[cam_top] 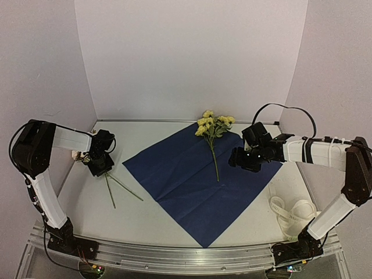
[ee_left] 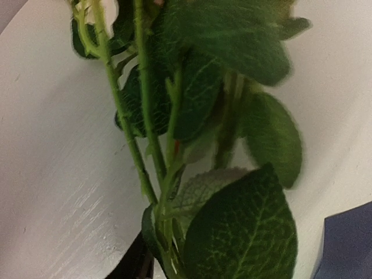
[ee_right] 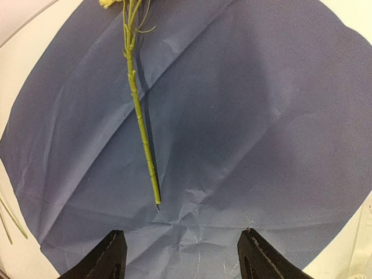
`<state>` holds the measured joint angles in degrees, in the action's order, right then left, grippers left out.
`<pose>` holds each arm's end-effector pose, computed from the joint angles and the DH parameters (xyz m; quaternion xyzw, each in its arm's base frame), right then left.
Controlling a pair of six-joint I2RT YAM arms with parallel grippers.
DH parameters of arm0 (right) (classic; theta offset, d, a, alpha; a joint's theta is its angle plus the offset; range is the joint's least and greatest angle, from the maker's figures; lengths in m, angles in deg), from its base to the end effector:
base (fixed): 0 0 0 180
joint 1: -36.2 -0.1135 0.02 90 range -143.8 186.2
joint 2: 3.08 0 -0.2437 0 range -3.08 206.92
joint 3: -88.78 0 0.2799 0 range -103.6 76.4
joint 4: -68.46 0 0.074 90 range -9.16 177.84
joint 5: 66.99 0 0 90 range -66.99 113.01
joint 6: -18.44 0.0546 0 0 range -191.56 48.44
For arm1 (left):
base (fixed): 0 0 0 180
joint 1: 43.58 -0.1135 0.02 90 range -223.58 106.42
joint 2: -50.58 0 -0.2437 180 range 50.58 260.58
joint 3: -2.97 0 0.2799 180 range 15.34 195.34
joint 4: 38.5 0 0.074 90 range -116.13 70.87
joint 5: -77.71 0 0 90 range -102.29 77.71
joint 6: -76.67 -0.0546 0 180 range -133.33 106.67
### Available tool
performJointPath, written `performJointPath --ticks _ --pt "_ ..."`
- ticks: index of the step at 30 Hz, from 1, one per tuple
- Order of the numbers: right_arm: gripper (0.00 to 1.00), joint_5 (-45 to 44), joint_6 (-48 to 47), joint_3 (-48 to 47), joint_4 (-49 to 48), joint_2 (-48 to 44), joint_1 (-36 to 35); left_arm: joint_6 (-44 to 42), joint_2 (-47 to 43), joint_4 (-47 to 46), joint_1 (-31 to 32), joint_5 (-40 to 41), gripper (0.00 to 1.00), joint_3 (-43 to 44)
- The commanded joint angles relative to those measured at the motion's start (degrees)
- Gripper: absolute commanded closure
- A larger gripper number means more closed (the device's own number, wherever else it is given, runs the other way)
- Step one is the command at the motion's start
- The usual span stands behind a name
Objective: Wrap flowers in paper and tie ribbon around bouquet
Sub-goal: Pick up the fake flower from the center of the board.
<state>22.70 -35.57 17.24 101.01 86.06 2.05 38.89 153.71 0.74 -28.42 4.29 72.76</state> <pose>0.3027 0.2050 0.1738 0.0160 0.9400 0.1937 0.2804 0.3390 -0.0757 0.0765 -0.3316 0.9205 0.0355 0.2037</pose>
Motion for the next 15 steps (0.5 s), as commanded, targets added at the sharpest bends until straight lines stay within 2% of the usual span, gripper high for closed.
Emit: performJointPath --ticks 1,6,15 --pt "0.32 -0.27 -0.83 -1.01 -0.31 -0.6 -0.06 -2.11 1.2 -2.7 -0.66 -0.17 0.82 1.72" --pt "0.32 -0.47 -0.85 -0.79 -0.31 -0.72 -0.05 -4.22 -0.74 -2.05 -0.66 2.1 0.99 2.02" --pt "0.32 -1.18 -0.74 -1.19 -0.09 -1.57 -0.03 -12.56 -9.5 4.67 0.72 7.94 1.0 8.7"
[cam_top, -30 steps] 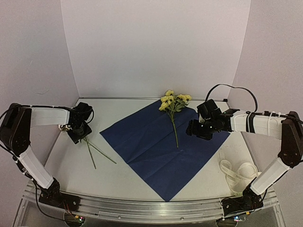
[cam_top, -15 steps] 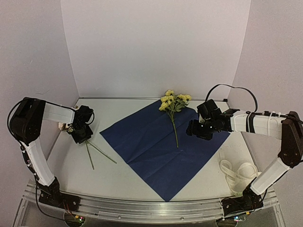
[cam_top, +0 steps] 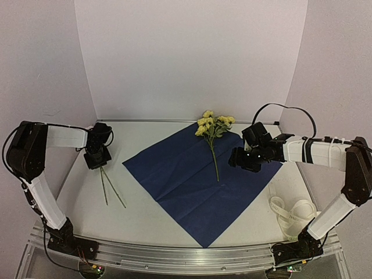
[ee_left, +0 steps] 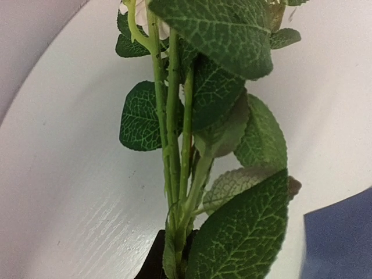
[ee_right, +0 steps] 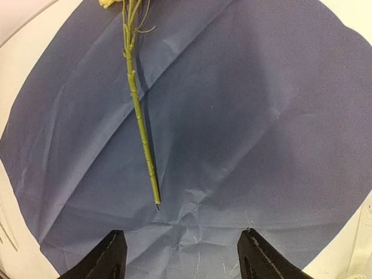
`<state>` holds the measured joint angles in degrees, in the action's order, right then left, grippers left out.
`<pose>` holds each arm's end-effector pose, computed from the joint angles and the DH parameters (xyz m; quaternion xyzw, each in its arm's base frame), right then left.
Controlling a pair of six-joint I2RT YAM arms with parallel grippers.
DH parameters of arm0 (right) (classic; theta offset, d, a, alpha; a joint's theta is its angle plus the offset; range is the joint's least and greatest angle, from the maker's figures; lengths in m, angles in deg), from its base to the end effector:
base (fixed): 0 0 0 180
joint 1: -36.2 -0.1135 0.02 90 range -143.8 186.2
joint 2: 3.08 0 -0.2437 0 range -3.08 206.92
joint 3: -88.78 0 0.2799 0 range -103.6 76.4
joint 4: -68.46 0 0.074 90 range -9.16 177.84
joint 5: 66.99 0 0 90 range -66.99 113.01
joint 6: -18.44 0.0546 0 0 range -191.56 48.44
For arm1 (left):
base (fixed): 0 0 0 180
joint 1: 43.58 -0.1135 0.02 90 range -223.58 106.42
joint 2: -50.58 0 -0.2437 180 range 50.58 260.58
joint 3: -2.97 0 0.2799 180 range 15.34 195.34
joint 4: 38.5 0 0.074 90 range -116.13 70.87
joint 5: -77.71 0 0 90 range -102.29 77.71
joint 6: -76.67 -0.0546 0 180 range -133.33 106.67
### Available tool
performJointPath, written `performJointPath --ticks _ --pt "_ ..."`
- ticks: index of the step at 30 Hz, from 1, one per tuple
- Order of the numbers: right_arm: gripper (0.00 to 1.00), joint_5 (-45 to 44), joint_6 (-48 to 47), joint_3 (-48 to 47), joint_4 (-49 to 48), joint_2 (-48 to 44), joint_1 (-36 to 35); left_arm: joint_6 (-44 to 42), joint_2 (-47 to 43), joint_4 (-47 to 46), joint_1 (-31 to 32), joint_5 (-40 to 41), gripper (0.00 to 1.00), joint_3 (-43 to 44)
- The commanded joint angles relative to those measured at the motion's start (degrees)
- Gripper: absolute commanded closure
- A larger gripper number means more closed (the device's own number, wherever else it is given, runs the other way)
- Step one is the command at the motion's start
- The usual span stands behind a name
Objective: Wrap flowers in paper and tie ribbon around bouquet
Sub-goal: Pick up the fake flower from the center of the board, then place the fake flower on the flattened wrapping paper.
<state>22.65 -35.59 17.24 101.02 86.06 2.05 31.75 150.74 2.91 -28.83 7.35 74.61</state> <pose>0.3027 0.2049 0.1738 0.0160 0.9400 0.1933 0.2806 0.3450 -0.0719 0.1019 -0.2825 0.9287 0.0599 0.2326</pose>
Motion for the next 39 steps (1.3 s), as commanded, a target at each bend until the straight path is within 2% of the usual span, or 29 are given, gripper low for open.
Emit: performJointPath --ticks 1,5,9,12,16,24,28,39 --pt "0.32 -1.29 -0.65 -1.31 0.0 -1.77 0.03 -6.36 -7.25 3.54 1.48 5.02 1.0 7.84" --pt "0.32 -2.92 -0.4 -1.62 0.63 -2.32 0.03 -8.33 -7.2 6.44 5.78 3.72 1.0 14.37" --pt "0.32 -4.51 0.24 -1.99 1.81 -2.8 0.41 -7.62 -2.05 8.64 12.24 1.5 1.0 23.46" --pt "0.32 -5.25 0.8 -1.77 2.31 -3.4 1.17 -7.26 4.51 8.25 16.29 -0.41 1.0 31.39" --pt "0.32 -5.18 1.12 -1.58 3.07 -4.34 2.43 -7.24 16.23 8.46 20.68 -3.0 1.0 46.33" --pt "0.32 -2.71 1.55 -1.87 3.54 -4.09 4.44 -5.03 37.62 7.57 25.64 -9.13 1.0 73.58" --pt "0.32 -1.58 1.64 -2.78 3.55 -2.8 4.53 -2.6 43.15 2.53 26.92 -11.91 1.0 78.3" --pt "0.33 2.41 2.08 -5.34 3.46 2.72 4.51 1.94 49.26 -6.17 27.09 -20.41 1.0 81.12"
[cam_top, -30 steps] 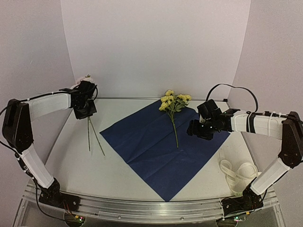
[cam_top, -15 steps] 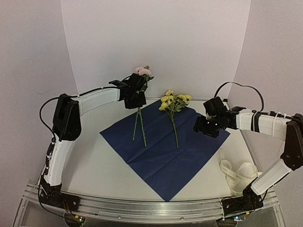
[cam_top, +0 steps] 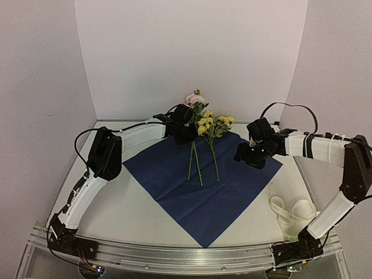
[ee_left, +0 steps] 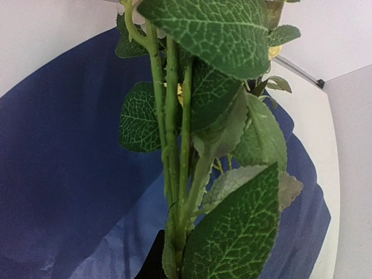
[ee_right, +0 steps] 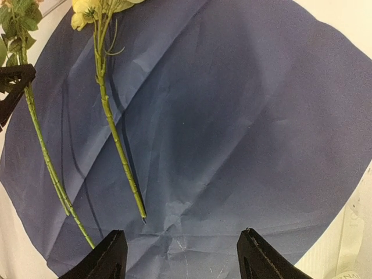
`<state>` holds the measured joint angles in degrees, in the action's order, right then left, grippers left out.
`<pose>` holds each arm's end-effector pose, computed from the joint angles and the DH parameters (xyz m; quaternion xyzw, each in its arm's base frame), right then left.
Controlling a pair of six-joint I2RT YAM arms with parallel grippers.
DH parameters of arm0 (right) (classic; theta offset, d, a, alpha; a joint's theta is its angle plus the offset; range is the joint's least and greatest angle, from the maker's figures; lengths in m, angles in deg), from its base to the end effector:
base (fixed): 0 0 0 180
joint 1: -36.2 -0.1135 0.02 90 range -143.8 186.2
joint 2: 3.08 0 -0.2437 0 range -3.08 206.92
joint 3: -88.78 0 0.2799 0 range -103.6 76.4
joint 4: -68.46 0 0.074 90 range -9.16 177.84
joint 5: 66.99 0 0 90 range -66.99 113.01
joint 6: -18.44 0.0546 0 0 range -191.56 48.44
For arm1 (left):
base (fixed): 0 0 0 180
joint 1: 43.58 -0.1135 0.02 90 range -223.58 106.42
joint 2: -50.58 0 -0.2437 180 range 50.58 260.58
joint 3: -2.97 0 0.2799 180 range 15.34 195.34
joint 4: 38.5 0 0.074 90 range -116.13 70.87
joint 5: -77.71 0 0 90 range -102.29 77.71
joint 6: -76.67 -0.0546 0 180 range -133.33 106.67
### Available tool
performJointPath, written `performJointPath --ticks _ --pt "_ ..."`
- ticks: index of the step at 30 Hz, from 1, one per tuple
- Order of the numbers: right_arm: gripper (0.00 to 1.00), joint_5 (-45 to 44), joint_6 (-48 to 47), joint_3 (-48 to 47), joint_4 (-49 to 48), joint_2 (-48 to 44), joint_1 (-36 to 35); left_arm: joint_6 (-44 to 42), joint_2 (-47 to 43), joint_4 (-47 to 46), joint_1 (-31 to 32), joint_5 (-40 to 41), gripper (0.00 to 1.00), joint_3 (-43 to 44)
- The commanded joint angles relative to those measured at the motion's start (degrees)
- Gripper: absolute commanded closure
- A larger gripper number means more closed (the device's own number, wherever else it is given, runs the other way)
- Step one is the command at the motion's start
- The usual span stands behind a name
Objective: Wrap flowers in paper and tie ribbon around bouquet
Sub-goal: Place the fake flower on the flattened wrapping paper, then pick up the left corner of the flattened wrapping paper at the center of the board.
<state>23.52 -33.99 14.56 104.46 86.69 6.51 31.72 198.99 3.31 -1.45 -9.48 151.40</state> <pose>0.3200 0.1830 0.1815 0.0634 0.9421 0.1859 0.2718 0.4492 -0.4027 0.1556 -0.0333 0.9120 -0.2653 0.3112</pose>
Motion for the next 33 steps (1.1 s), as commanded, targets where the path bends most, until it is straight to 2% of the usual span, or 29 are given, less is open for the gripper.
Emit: performJointPath --ticks 1,4,6,8,10,14,17,23,28,31,33 --pt "0.33 1.65 0.42 -2.89 -0.01 2.65 0.07 2.33 1.57 -7.36 -0.29 -4.92 1.0 4.4" --pt "0.33 2.28 -0.14 -3.59 -0.77 4.42 0.04 3.55 3.04 -9.4 -0.29 -6.96 0.97 4.34" --pt "0.32 2.79 -0.56 -3.91 -1.79 5.86 0.03 3.91 3.18 -11.83 -0.29 -8.13 0.8 2.81" --pt "0.31 3.25 -0.67 -4.53 -2.2 7.65 0.06 3.64 3.02 -13.23 -0.29 -9.07 0.57 1.55" --pt "0.3 3.26 -0.7 -5.03 -2.48 8.81 -0.04 2.5 1.85 -13.59 -0.33 -9.04 0.39 0.16" --pt "0.28 1.66 -1.01 -6.26 -2.49 10.27 -0.1 -0.02 -4.78 -15.9 -0.7 -8.4 0.22 -8.22" --pt "0.27 0.54 -1.24 -7.08 -2.46 10.69 -0.1 -1.86 -12.42 -18.24 -1.48 -7.22 0.16 -17.93" --pt "0.29 -0.5 -1.35 -8.54 -2.51 12.88 -0.11 -1.99 -27.46 -19.82 -6.28 -6.26 0.12 -38.58" --pt "0.31 0.03 -1.31 -10.18 -2.49 14.83 -0.1 -4.34 -34.04 -13.23 -13.53 -5.29 0.16 -47.39" --pt "0.31 -0.13 -1.31 -10.35 -2.52 15.17 -0.07 -6.61 -37.19 -7.4 -16.93 -1.34 0.17 -51.28" --pt "0.31 -0.1 -1.35 -9.93 -2.52 15.01 -0.09 -5.62 -40.36 -6.81 -19.34 -1.57 0.17 -56.41"
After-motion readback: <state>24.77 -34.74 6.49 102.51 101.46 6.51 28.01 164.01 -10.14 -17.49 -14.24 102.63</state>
